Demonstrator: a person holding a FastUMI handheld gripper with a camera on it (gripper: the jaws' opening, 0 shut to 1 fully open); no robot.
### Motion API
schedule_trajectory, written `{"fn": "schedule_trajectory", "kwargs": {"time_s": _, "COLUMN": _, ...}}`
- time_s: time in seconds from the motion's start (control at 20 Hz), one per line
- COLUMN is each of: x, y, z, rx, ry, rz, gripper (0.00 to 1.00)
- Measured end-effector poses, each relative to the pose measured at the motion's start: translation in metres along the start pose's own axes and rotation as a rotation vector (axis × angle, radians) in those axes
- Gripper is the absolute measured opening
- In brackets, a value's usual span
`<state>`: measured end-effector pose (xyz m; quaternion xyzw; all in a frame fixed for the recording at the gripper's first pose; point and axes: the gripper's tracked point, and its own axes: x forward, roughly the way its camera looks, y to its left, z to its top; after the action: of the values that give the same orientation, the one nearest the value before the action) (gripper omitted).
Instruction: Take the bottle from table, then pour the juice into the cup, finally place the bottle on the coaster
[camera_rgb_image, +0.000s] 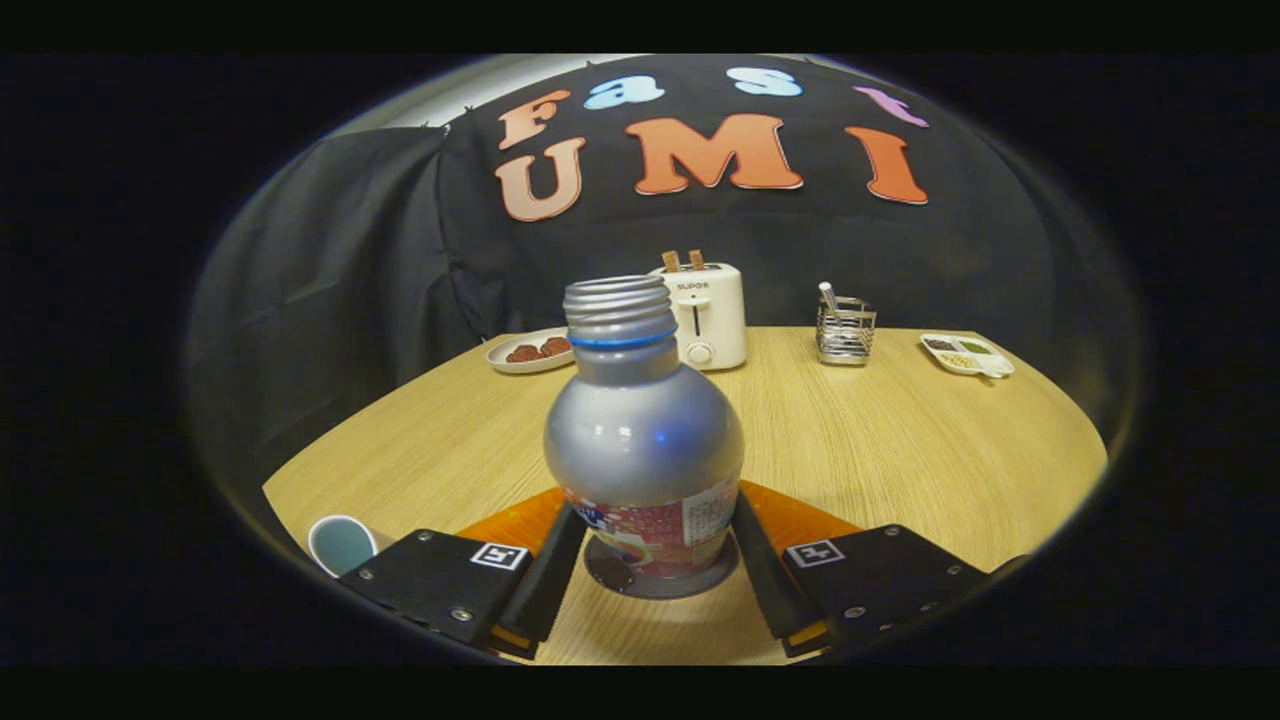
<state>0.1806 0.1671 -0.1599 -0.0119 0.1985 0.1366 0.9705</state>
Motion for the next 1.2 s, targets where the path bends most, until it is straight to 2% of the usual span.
{"fn": "schedule_trajectory", "kwargs": {"time_s": 0.45, "x": 0.000, "y": 0.002, "z": -0.009, "rx": 0.018, "ry": 0.011, "rz": -0.003, "gripper": 0.84}}
{"fn": "schedule_trajectory", "kwargs": {"time_s": 0.55, "x": -0.002, "y": 0.002, "z": -0.010, "rx": 0.021, "ry": 0.013, "rz": -0.010, "gripper": 0.87}}
{"fn": "schedule_trajectory", "kwargs": {"time_s": 0.7, "x": -0.008, "y": 0.007, "z": -0.006, "rx": 0.024, "ry": 0.001, "rz": -0.001, "gripper": 0.98}}
{"fn": "schedule_trajectory", "kwargs": {"time_s": 1.2, "x": -0.064, "y": 0.010, "z": 0.013, "rx": 0.023, "ry": -0.065, "rz": 0.003, "gripper": 0.98}}
